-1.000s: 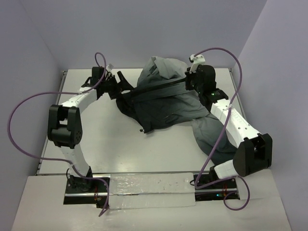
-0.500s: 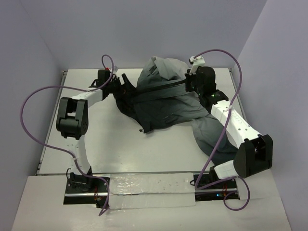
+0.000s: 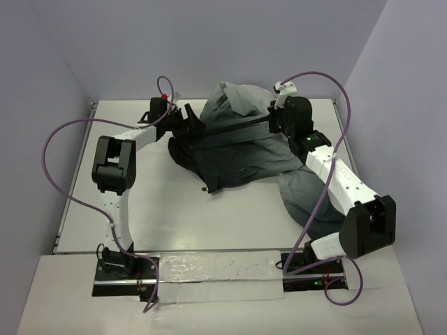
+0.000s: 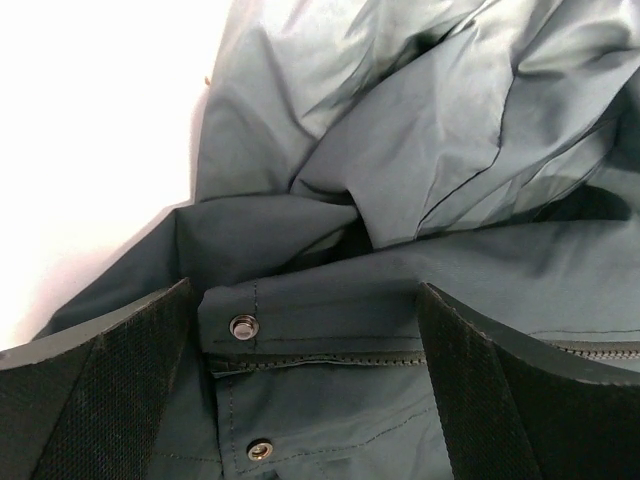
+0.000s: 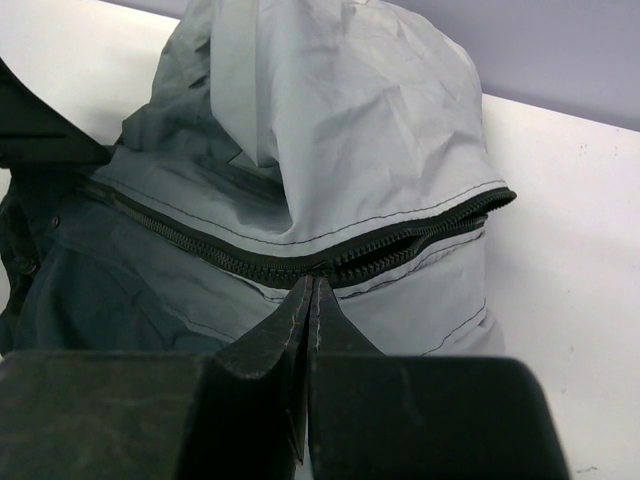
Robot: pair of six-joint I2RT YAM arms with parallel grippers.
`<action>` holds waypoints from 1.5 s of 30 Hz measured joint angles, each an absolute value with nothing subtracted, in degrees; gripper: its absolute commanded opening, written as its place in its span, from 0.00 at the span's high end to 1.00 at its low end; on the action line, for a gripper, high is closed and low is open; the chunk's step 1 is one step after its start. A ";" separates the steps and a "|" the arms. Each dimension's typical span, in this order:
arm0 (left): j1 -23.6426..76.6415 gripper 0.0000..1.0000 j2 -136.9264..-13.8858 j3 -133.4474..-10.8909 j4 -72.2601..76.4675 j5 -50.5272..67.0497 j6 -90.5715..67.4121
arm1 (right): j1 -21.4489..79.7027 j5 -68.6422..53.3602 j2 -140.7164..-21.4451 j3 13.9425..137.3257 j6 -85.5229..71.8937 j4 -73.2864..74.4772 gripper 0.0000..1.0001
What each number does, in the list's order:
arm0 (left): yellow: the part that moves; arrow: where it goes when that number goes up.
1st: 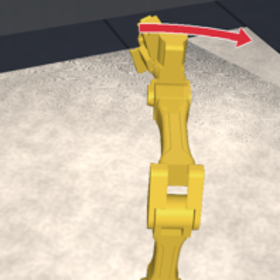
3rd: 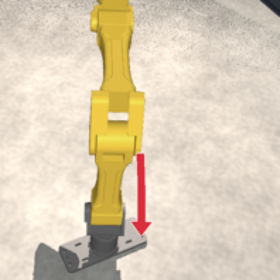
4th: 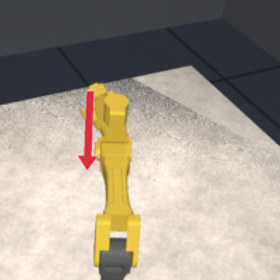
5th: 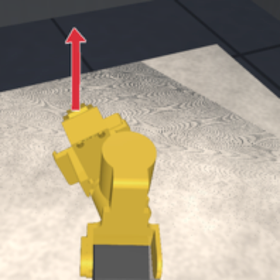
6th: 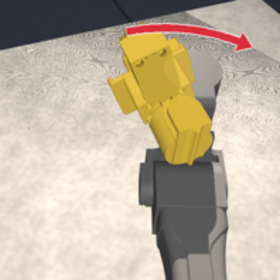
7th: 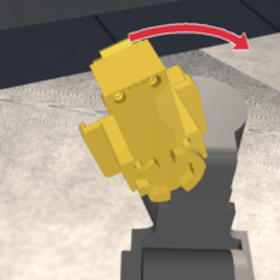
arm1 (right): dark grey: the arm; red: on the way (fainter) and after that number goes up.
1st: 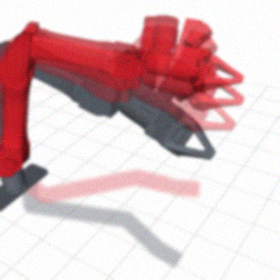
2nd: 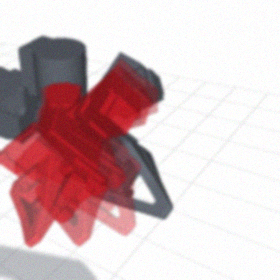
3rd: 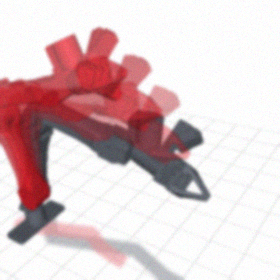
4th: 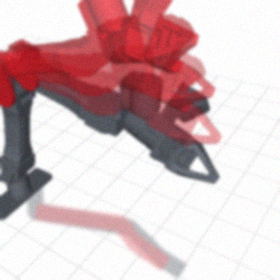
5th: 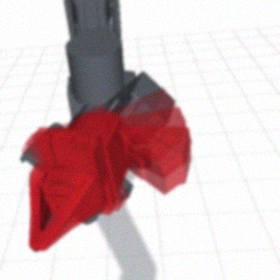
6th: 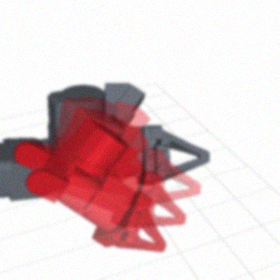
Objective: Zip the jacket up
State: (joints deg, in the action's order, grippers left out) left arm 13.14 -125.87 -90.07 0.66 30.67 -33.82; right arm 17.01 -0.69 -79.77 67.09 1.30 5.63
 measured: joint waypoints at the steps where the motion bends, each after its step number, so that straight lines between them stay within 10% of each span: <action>1: 13.16 0.01 -125.90 -89.89 0.73 30.73 -33.82 | 17.02 -0.71 -79.77 67.11 1.30 5.63 1.00; 14: 13.23 0.29 -123.45 -79.78 8.55 35.82 -37.72 | 17.17 -0.69 -79.75 67.11 1.30 5.72 1.00; 21: 13.28 1.00 -121.04 -74.59 13.84 36.83 -41.56 | 17.28 -0.64 -79.75 67.11 1.30 5.74 1.00; 45: -2.28 1.00 -75.18 -61.98 -5.51 36.41 -43.30 | 19.90 -5.28 -84.71 67.67 0.67 5.03 1.00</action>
